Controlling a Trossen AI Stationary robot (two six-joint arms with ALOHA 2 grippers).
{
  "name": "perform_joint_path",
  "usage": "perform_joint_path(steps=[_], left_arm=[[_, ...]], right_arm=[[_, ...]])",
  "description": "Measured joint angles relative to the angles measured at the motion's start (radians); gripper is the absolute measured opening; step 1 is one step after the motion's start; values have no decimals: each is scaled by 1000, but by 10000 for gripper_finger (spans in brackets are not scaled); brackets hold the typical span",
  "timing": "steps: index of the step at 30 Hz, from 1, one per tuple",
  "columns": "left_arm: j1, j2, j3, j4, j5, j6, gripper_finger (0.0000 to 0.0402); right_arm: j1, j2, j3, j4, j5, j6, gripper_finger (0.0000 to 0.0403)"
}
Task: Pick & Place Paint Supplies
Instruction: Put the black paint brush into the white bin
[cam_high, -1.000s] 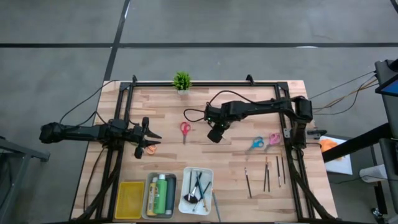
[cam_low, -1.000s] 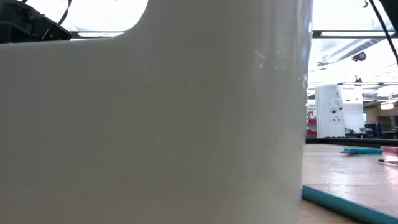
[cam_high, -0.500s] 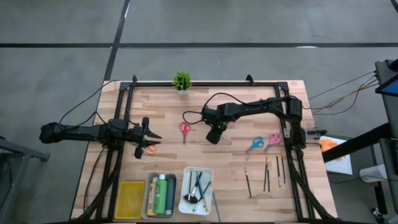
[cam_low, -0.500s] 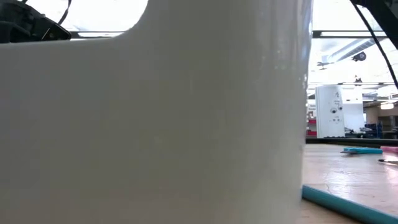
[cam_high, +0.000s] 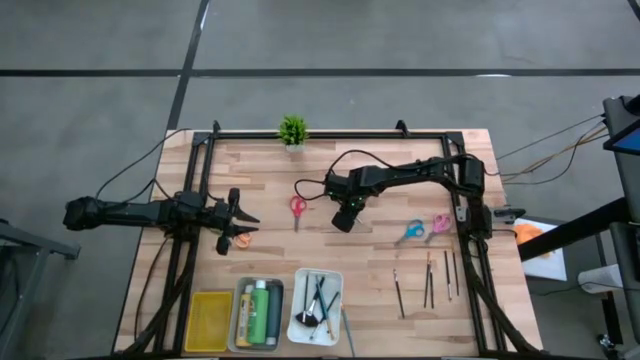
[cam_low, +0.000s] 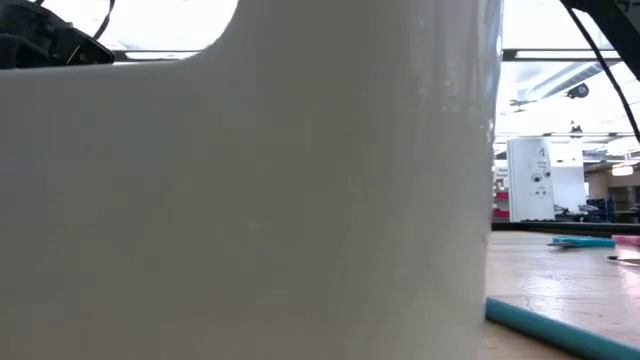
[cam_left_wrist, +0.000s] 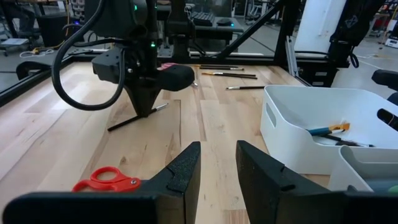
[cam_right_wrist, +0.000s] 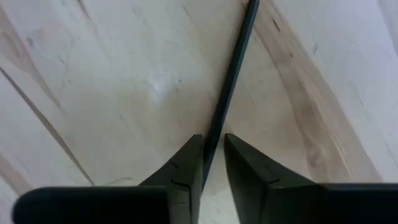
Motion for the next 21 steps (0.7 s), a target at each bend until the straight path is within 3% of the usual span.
perform_joint_path(steps=[4,21], left_arm=[[0,0,0,0,0,0,104],[0,0,0,0,0,0,104]], right_arm=[[-2,-1,-7,5,2,2,17],[0,-59,3,7,-13,6,18]])
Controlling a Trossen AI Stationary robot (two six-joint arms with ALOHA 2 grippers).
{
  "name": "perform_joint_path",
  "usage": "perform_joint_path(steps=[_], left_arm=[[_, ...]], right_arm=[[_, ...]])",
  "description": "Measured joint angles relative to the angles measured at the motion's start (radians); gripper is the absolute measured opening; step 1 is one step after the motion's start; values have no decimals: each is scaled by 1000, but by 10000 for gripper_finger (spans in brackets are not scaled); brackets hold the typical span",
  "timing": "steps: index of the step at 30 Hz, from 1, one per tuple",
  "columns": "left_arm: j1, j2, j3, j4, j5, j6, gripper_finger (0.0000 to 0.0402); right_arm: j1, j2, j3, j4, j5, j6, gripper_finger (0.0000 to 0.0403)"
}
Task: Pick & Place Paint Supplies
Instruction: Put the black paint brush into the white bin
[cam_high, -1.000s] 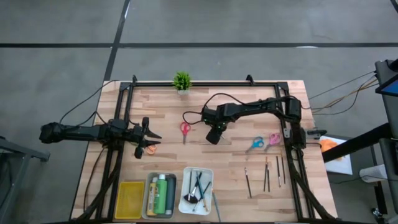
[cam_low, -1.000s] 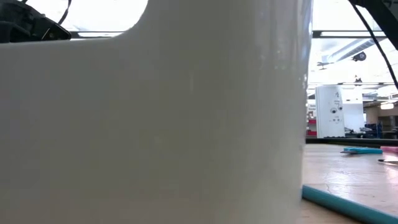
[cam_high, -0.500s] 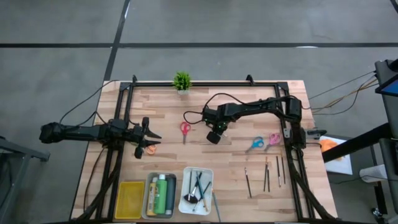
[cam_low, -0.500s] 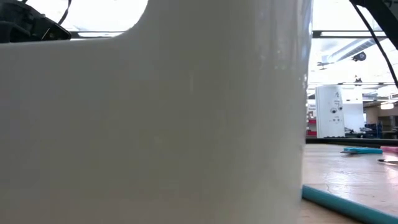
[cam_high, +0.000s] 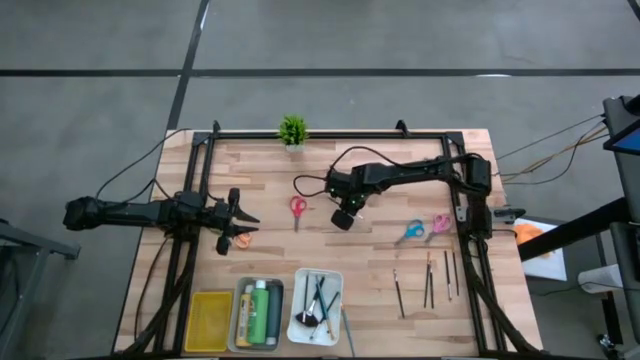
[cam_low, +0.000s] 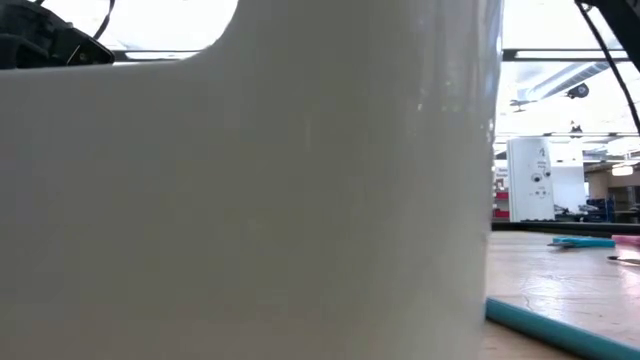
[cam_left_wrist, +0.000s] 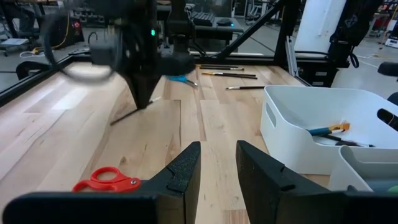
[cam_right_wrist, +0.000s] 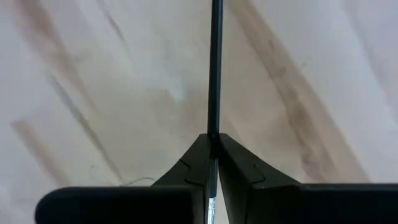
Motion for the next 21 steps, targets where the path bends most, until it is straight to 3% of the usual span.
perform_joint_path(steps=[12,21], left_arm=[[0,0,0,0,0,0,104],[0,0,0,0,0,0,104]], right_arm=[[18,-187,-2,74,-131,157,18],[135,-253,-5,242,-196,316,18]])
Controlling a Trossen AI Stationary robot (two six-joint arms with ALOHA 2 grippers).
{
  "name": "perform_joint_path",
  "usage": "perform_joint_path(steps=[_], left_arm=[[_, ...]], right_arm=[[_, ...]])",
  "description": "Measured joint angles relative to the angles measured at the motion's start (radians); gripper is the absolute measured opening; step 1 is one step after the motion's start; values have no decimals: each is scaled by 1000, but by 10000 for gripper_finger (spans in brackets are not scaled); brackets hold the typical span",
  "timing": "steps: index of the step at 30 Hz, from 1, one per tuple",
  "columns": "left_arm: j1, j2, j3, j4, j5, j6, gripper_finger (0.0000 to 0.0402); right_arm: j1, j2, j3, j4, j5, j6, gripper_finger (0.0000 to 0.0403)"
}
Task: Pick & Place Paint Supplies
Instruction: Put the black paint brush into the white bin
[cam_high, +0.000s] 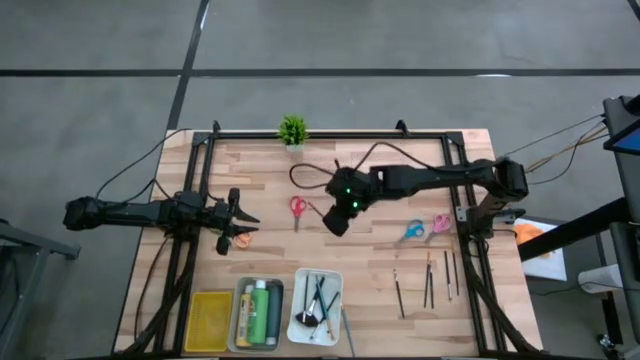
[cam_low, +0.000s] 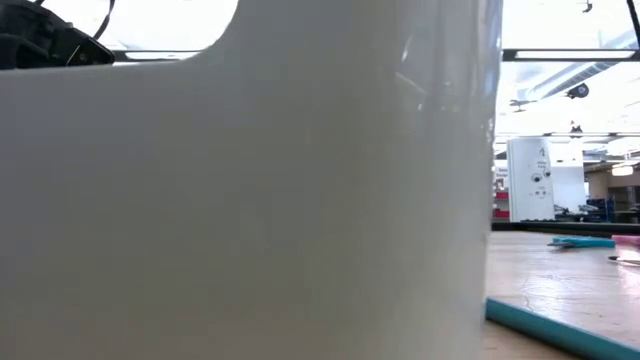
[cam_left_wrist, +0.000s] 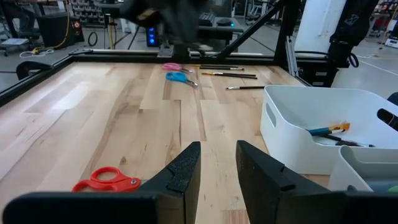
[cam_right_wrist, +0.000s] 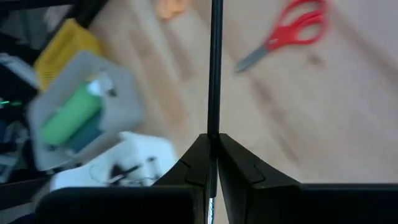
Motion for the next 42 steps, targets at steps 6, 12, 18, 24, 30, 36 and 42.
perform_joint_path(steps=[6,12,18,24,30,36,42], left_arm=[[0,0,0,0,0,0,104],[0,0,0,0,0,0,104],[0,0,0,0,0,0,104],[0,0,0,0,0,0,104],[0,0,0,0,0,0,104],[0,0,0,0,0,0,104],[0,1,0,1,0,0,104]], right_arm=[[101,5,-4,43,40,133,18],[219,6,-27,118,139,312,18],[331,14,-30,118,230,543,18],[437,48,-32,138,347,752,18],[493,128,-32,255,368,861,18],[497,187,-16,324,361,907,18],[498,256,30,326,287,914,18]])
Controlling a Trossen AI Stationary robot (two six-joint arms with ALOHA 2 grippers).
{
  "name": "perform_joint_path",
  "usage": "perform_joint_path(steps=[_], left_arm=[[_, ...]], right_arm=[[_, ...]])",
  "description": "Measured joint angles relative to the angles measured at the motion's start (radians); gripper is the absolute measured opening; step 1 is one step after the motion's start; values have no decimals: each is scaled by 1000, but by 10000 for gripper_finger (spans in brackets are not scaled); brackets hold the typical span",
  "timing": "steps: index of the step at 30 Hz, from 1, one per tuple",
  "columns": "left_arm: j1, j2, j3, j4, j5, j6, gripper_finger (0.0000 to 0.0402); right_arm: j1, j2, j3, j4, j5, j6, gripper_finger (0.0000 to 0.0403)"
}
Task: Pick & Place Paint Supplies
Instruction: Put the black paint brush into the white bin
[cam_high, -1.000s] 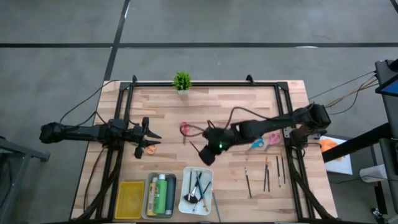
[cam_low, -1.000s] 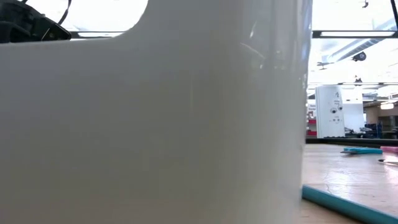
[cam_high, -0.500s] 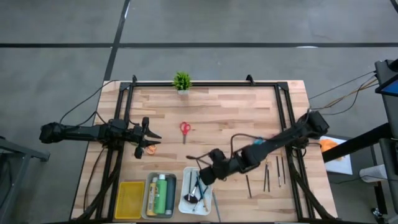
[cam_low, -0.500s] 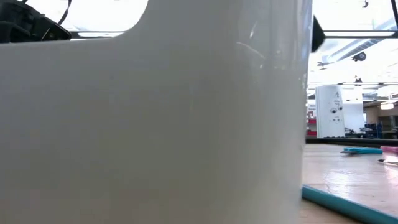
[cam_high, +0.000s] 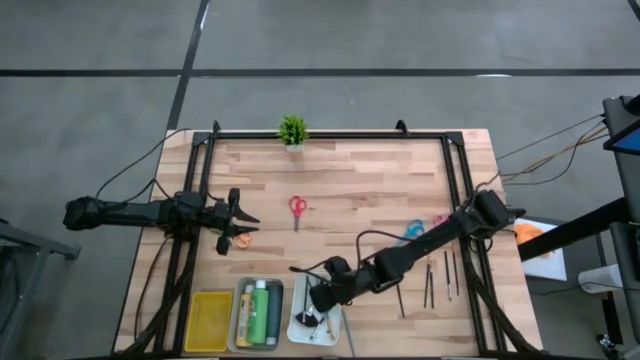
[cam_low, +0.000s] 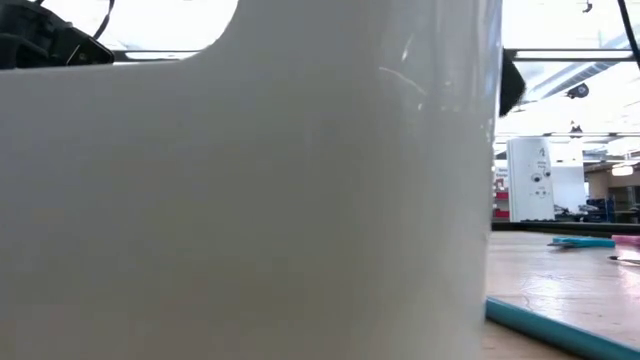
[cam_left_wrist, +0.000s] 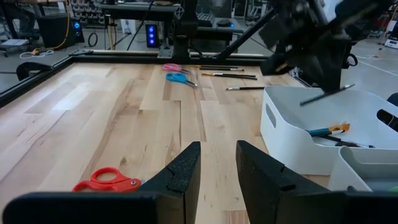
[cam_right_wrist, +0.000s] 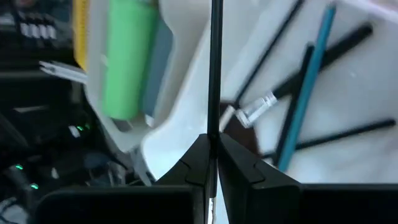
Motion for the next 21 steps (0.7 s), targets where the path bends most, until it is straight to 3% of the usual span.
perform_joint_path(steps=[13,21], left_arm=[[0,19,0,-1,0,0,104],[0,19,0,-1,0,0,104]], right_arm=[[-4,46,10,-10,-29,52,19],[-8,46,10,-11,-30,43,84]])
